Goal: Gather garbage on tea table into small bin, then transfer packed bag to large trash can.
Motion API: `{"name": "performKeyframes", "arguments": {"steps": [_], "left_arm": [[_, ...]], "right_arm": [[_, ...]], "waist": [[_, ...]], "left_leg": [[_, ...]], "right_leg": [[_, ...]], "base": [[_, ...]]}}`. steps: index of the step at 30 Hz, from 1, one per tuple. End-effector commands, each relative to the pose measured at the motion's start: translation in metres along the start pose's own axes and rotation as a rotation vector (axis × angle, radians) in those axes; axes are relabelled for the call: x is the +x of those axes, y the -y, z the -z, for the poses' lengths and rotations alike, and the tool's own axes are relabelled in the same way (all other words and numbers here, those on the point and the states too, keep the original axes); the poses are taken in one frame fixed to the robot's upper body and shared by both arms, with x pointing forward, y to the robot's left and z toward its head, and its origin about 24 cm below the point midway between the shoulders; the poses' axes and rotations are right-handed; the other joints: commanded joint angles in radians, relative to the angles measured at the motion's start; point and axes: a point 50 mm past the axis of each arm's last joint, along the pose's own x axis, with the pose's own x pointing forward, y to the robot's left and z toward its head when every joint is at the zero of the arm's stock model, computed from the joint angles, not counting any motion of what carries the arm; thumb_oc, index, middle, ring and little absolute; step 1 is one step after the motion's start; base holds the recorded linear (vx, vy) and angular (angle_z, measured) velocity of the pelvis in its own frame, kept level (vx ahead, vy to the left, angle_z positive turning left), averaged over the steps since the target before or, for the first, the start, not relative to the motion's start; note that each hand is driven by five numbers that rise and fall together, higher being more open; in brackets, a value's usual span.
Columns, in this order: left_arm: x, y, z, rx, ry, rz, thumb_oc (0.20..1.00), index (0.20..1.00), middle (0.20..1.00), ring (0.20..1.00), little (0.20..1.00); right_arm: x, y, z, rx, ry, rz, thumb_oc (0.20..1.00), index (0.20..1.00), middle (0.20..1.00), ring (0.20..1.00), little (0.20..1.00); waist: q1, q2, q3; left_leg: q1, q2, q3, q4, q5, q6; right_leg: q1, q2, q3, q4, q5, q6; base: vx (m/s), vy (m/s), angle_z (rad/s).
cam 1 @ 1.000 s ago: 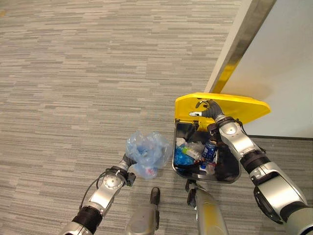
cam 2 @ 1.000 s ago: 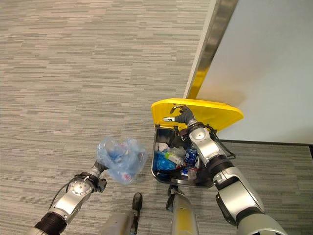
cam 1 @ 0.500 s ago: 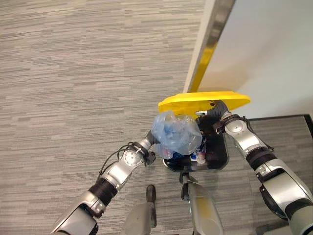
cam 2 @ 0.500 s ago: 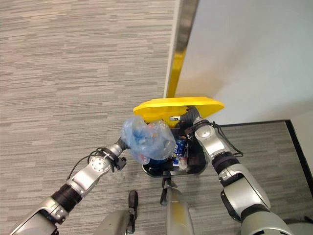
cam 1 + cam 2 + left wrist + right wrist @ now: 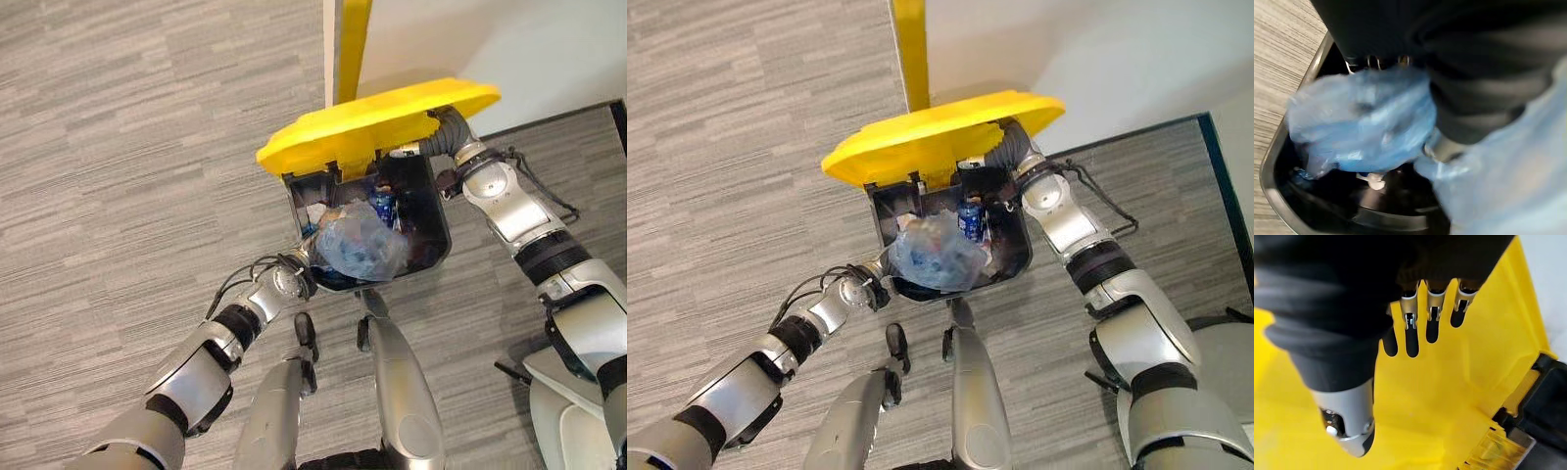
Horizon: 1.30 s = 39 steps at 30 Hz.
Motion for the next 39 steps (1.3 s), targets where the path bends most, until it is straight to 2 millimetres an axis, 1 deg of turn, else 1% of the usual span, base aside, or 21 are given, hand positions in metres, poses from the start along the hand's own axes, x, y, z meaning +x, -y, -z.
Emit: {"name": "performKeyframes", "arguments": {"steps": [1,7,14,15,17,19,20,22,23,24,26,27,28,29,30,31,33,34,35,38,39], "left_arm": [[-0.005,0.01,0.0,0.055,0.031,-0.019,1.0,1.0,1.0,1.0,1.0],[-0.008,0.009,0.007,0.124,0.01,-0.034,1.0,1.0,1.0,1.0,1.0],[-0.022,0.001,0.013,-0.004,0.038,-0.094,1.0,1.0,1.0,1.0,1.0],[-0.031,0.001,0.021,-0.07,0.031,-0.112,1.0,1.0,1.0,1.0,1.0],[-0.036,0.003,0.029,-0.096,0.013,-0.111,1.0,1.0,1.0,1.0,1.0],[-0.061,0.01,0.053,-0.247,-0.04,-0.131,1.0,1.0,1.0,1.0,1.0],[-0.062,0.01,0.054,-0.246,-0.041,-0.131,1.0,1.0,1.0,1.0,1.0],[-0.09,0.015,0.082,-0.349,-0.123,-0.153,1.0,1.0,1.0,1.0,1.0],[-0.091,0.016,0.083,-0.349,-0.124,-0.151,1.0,1.0,1.0,1.0,1.0],[-0.113,0.016,0.104,-0.398,-0.197,-0.179,1.0,1.0,1.0,1.0,1.0],[-0.138,0.018,0.126,-0.449,-0.281,-0.218,1.0,1.0,1.0,1.0,1.0],[-0.146,0.018,0.133,-0.473,-0.31,-0.241,1.0,1.0,1.0,1.0,1.0],[-0.146,0.018,0.133,-0.472,-0.31,-0.241,1.0,1.0,1.0,1.0,1.0],[-0.166,0.02,0.147,-0.511,-0.376,-0.274,1.0,1.0,1.0,1.0,1.0],[-0.176,0.02,0.156,-0.519,-0.42,-0.294,1.0,1.0,1.0,1.0,1.0],[-0.177,0.02,0.156,-0.518,-0.421,-0.294,1.0,1.0,1.0,1.0,1.0],[-0.196,0.021,0.168,-0.536,-0.483,-0.318,1.0,1.0,1.0,1.0,1.0],[-0.203,0.024,0.171,-0.555,-0.504,-0.321,1.0,1.0,1.0,1.0,1.0],[-0.214,0.024,0.178,-0.55,-0.543,-0.326,1.0,1.0,1.0,1.0,1.0],[-0.222,0.025,0.182,-0.54,-0.572,-0.326,1.0,1.0,1.0,1.0,1.0],[-0.224,0.029,0.183,-0.543,-0.586,-0.314,1.0,1.0,1.0,1.0,1.0]], "right_arm": [[0.004,0.005,-0.035,0.028,0.171,0.032,1.0,1.0,1.0,1.0,1.0],[-0.006,-0.007,-0.019,0.053,0.138,0.005,1.0,1.0,1.0,1.0,1.0],[-0.034,-0.024,0.017,0.094,0.048,-0.038,1.0,1.0,1.0,1.0,1.0],[-0.046,-0.033,0.026,0.107,0.027,-0.063,1.0,1.0,1.0,1.0,1.0],[-0.052,-0.036,0.035,0.114,-0.003,-0.072,1.0,1.0,1.0,1.0,1.0],[-0.079,-0.048,0.06,0.158,-0.092,-0.093,1.0,1.0,1.0,1.0,1.0],[-0.08,-0.048,0.06,0.159,-0.092,-0.094,1.0,1.0,1.0,1.0,1.0],[-0.107,-0.06,0.081,0.223,-0.182,-0.105,1.0,1.0,1.0,1.0,1.0],[-0.108,-0.061,0.081,0.224,-0.183,-0.106,1.0,1.0,1.0,1.0,1.0],[-0.128,-0.069,0.096,0.258,-0.253,-0.108,1.0,1.0,1.0,1.0,1.0],[-0.15,-0.076,0.109,0.279,-0.324,-0.104,1.0,1.0,1.0,1.0,1.0],[-0.16,-0.078,0.116,0.282,-0.359,-0.103,1.0,1.0,1.0,1.0,1.0],[-0.16,-0.078,0.115,0.283,-0.359,-0.103,1.0,1.0,1.0,1.0,1.0],[-0.183,-0.079,0.13,0.315,-0.439,-0.077,1.0,1.0,1.0,1.0,1.0],[-0.196,-0.083,0.137,0.332,-0.485,-0.075,1.0,1.0,1.0,1.0,1.0],[-0.196,-0.083,0.137,0.333,-0.485,-0.075,1.0,1.0,1.0,1.0,1.0],[-0.219,-0.087,0.149,0.336,-0.568,-0.074,1.0,1.0,1.0,1.0,1.0],[-0.226,-0.088,0.152,0.339,-0.593,-0.075,1.0,1.0,1.0,1.0,1.0],[-0.248,-0.095,0.163,0.352,-0.685,-0.082,1.0,1.0,1.0,1.0,1.0],[-0.263,-0.099,0.171,0.354,-0.75,-0.081,1.0,1.0,1.0,1.0,1.0],[-0.274,-0.105,0.176,0.374,-0.801,-0.085,1.0,1.0,1.0,1.0,1.0]], "waist": [[0.017,0.02,-0.076],[0.016,0.029,-0.081],[0.021,0.008,-0.119],[0.03,0.004,-0.133],[0.034,-0.007,-0.146],[0.056,-0.027,-0.165],[0.054,-0.033,-0.167],[0.068,-0.062,-0.172],[0.069,-0.063,-0.172],[0.077,-0.078,-0.174],[0.077,-0.08,-0.178],[0.078,-0.069,-0.176],[0.077,-0.075,-0.178],[0.094,-0.054,-0.184],[0.109,-0.038,-0.191],[0.108,-0.041,-0.193],[0.123,-0.021,-0.218],[0.127,-0.016,-0.227],[0.142,-0.01,-0.253],[0.156,-0.013,-0.269],[0.156,-0.026,-0.285]], "left_leg": [[0.057,-0.024,0.024,0.118,-0.199,-0.012],[0.093,-0.027,0.014,0.106,-0.208,-0.01],[0.148,-0.029,0.004,0.111,-0.21,-0.014],[0.176,-0.022,0.003,0.109,-0.219,-0.014],[0.184,-0.029,-0.006,0.102,-0.217,-0.009],[0.235,-0.022,-0.009,0.109,-0.237,-0.005],[0.234,-0.028,-0.01,0.105,-0.231,-0.004],[0.267,-0.047,-0.013,0.119,-0.241,0.008],[0.27,-0.047,-0.012,0.118,-0.241,0.009],[0.28,-0.062,-0.013,0.125,-0.237,0.016],[0.279,-0.065,-0.018,0.12,-0.212,0.025],[0.277,-0.054,-0.025,0.116,-0.2,0.03],[0.275,-0.06,-0.025,0.112,-0.194,0.03],[0.259,-0.047,-0.03,0.089,-0.159,0.042],[0.244,-0.035,-0.032,0.063,-0.124,0.049],[0.242,-0.038,-0.031,0.06,-0.12,0.049],[0.241,-0.015,-0.036,0.01,-0.082,0.047],[0.247,-0.009,-0.036,-0.005,-0.081,0.046],[0.252,0.007,-0.036,-0.047,-0.054,0.041],[0.253,0.015,-0.03,-0.07,-0.04,0.033],[0.262,0.017,-0.04,-0.1,-0.023,0.023]], "right_leg": [[-0.055,-0.007,-0.044,0.015,0.037,0.085],[-0.035,-0.009,-0.044,0.027,0.031,0.078],[0.033,-0.025,-0.053,0.021,0.03,0.08],[0.056,-0.019,-0.062,0.019,0.025,0.081],[0.065,-0.026,-0.063,0.013,0.028,0.081],[0.122,-0.019,-0.069,0.003,0.031,0.086],[0.121,-0.024,-0.068,0.0,0.035,0.086],[0.165,-0.031,-0.058,-0.02,0.077,0.111],[0.168,-0.031,-0.057,-0.022,0.079,0.111],[0.184,-0.04,-0.053,-0.039,0.126,0.14],[0.187,-0.043,-0.029,-0.041,0.163,0.174],[0.186,-0.03,-0.003,-0.016,0.148,0.179],[0.183,-0.036,-0.001,-0.016,0.151,0.18],[0.194,-0.014,0.031,0.09,0.067,0.149],[0.201,-0.012,0.026,0.182,0.022,0.126],[0.197,-0.014,0.028,0.183,0.023,0.126],[0.22,-0.016,0.013,0.3,-0.043,0.098],[0.235,-0.012,0.012,0.321,-0.069,0.09],[0.292,-0.002,0.007,0.36,-0.127,0.083],[0.328,-0.003,-0.002,0.359,-0.132,0.085],[0.375,0.011,-0.003,0.291,-0.17,0.077]], "base": [[0.06,0.004,-0.05],[0.02,0.002,0.04],[-0.02,-0.007,0.13],[-0.04,0.001,0.08],[0.01,-0.021,0.05],[-0.02,-0.004,0.03],[-0.05,0.008,0.06],[-0.08,0.024,0.06],[-0.12,0.051,0.0],[-0.14,0.068,-0.02],[-0.18,0.058,0.03],[-0.11,0.014,0.05],[-0.24,0.096,0.01],[-0.33,0.128,0.04],[-0.33,0.128,0.09],[-0.14,0.055,-0.09],[-0.09,0.035,-0.23],[-0.1,0.011,0.05],[-0.02,-0.016,0.16],[0.0,-0.054,-0.23],[0.04,-0.104,-0.18]]}}
